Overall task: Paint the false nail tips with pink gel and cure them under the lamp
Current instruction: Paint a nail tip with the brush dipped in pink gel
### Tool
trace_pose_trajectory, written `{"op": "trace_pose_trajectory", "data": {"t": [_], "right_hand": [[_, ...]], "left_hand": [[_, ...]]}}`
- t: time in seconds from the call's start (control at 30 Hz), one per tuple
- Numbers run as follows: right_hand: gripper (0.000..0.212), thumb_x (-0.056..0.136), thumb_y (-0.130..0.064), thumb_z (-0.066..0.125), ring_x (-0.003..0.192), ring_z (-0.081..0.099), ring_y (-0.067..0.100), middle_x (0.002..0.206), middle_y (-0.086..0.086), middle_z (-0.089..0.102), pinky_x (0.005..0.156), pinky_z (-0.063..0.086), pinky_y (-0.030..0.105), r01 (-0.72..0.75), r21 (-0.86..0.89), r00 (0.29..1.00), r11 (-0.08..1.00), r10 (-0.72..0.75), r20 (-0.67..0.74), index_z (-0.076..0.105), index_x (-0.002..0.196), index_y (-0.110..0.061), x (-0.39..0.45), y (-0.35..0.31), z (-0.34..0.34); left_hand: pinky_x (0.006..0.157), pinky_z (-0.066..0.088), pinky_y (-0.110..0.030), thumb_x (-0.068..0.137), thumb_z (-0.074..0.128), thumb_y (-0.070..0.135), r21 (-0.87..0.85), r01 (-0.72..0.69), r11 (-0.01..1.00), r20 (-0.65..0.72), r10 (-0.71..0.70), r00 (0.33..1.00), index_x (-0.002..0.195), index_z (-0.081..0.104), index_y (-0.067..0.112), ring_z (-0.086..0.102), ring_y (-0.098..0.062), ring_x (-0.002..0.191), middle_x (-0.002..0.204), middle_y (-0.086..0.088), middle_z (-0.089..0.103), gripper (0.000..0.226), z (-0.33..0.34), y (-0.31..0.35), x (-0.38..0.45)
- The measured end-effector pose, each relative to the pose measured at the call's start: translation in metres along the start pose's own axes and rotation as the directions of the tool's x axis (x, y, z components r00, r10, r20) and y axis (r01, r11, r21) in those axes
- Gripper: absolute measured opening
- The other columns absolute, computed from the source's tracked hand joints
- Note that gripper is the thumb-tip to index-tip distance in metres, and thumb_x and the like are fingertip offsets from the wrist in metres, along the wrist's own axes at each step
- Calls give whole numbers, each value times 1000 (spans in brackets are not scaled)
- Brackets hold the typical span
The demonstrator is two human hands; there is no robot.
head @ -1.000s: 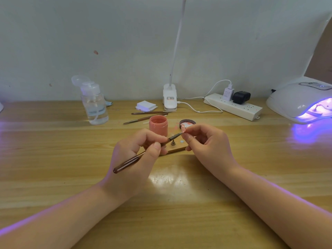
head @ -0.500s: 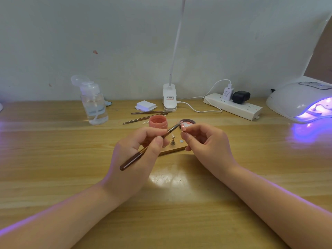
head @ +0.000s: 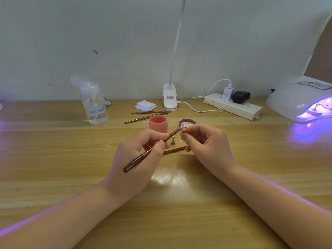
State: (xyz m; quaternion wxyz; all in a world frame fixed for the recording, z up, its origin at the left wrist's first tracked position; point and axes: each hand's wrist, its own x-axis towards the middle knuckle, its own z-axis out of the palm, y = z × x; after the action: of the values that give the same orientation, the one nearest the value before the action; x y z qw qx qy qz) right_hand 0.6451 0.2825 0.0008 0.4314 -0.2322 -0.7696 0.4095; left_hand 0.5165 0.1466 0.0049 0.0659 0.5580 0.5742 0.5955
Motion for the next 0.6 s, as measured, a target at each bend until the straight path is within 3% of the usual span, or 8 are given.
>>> {"op": "trace_pose_trajectory", "data": {"t": [0.13, 0.27, 0.5, 0.6], "right_hand": [[16, 84, -7, 71, 60, 67, 15, 76, 9, 71, 56, 50, 16, -15, 50, 1000, 999, 16, -3, 70, 83, -23, 1, 0, 0], [16, 84, -5, 70, 62, 67, 20, 78, 10, 72, 57, 52, 19, -17, 64, 1000, 998, 16, 7, 70, 84, -21, 1, 0, 1], [17, 84, -6, 70, 61, 67, 17, 77, 8, 72, 56, 51, 17, -20, 75, 1000, 997, 20, 7, 69, 83, -23, 1, 1, 1], [17, 84, -6, 71, 61, 68, 20, 77, 9, 72, 59, 57, 29, -12, 60, 1000, 998, 12, -2, 69, 83, -23, 1, 2, 1]], "left_hand": [[74, 51, -19, 84, 51, 30, -16, -30, 999, -26, 29, 999, 92, 66, 23, 68, -12, 81, 82, 7, 71, 19, -3, 1, -1], [80, 53, -24, 90, 58, 23, 16, -14, 1000, 0, 14, 1000, 102, 69, 25, 68, -12, 92, 92, 12, 73, 17, 0, 3, 2], [75, 49, -19, 84, 50, 34, 13, -31, 999, -46, 32, 998, 94, 67, 27, 67, -12, 85, 85, 10, 72, 21, -4, 2, 1], [79, 49, -24, 86, 52, 36, 28, -30, 999, -11, 31, 999, 101, 68, 28, 67, -16, 94, 91, 12, 73, 23, -1, 4, 2]]}}
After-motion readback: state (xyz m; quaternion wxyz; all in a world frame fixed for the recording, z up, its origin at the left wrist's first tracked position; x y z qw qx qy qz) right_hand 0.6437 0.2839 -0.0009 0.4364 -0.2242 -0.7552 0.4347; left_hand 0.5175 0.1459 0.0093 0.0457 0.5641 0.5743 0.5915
